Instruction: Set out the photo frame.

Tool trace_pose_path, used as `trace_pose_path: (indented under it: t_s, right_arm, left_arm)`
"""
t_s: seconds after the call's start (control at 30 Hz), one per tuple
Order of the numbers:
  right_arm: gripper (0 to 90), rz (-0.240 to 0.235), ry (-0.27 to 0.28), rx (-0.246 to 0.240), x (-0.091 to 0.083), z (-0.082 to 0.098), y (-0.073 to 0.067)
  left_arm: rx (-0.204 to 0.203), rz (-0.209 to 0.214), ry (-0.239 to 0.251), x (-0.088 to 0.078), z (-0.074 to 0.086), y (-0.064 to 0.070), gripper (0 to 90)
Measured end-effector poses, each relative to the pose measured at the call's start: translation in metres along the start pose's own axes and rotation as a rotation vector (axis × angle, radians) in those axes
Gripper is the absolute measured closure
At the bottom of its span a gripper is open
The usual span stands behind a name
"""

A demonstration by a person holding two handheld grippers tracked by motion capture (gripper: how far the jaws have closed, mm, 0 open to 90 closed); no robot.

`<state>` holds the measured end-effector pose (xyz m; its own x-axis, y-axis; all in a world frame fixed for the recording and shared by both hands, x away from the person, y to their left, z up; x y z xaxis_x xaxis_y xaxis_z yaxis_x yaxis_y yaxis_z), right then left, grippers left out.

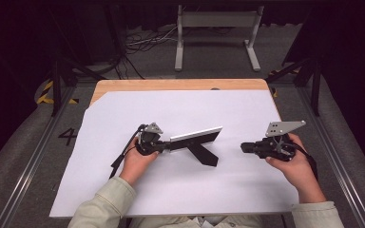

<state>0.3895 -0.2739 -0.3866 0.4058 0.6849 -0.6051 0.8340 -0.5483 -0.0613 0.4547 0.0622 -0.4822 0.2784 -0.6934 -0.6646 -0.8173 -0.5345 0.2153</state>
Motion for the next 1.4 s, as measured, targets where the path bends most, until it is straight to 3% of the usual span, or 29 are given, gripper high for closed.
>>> trace_pose_path:
  t_s: [0.17, 0.6, 0.87, 1.27, 1.4]
  right_arm:
    - [84.9, -0.004, 0.011, 0.004, -0.002, -0.002, -0.001]
    - [84.1, 0.006, 0.024, 0.010, -0.009, -0.006, -0.002]
    - [84.1, 0.007, 0.027, 0.019, -0.011, -0.009, -0.002]
    - [84.3, 0.000, 0.017, 0.050, -0.012, -0.012, 0.000]
    - [84.3, 0.003, 0.011, 0.050, -0.011, -0.012, 0.001]
  left_arm:
    - [-0.018, 0.014, 0.000, 0.000, 0.001, 0.000, 90.0]
    - [0.067, 0.035, -0.072, -0.002, 0.005, 0.021, 90.0]
    - [0.078, 0.061, -0.096, -0.002, 0.007, 0.030, 90.0]
    - [0.145, 0.099, -0.145, -0.001, 0.010, 0.049, 90.0]
    - [0.195, 0.113, -0.183, 0.002, 0.011, 0.059, 90.0]
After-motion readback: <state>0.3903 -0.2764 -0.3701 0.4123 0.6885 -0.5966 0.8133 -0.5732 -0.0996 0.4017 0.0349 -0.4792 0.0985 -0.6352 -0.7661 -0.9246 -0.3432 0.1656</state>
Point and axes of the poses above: each handheld gripper's, and its own axes: x roughly forward along the jaws, z roughly out of its underside, y roughly to its right, the point moved 5 cm from there along x, roughly forward along the jaws, and after that the axes turned 1 degree about z, right-handed, at the moved point
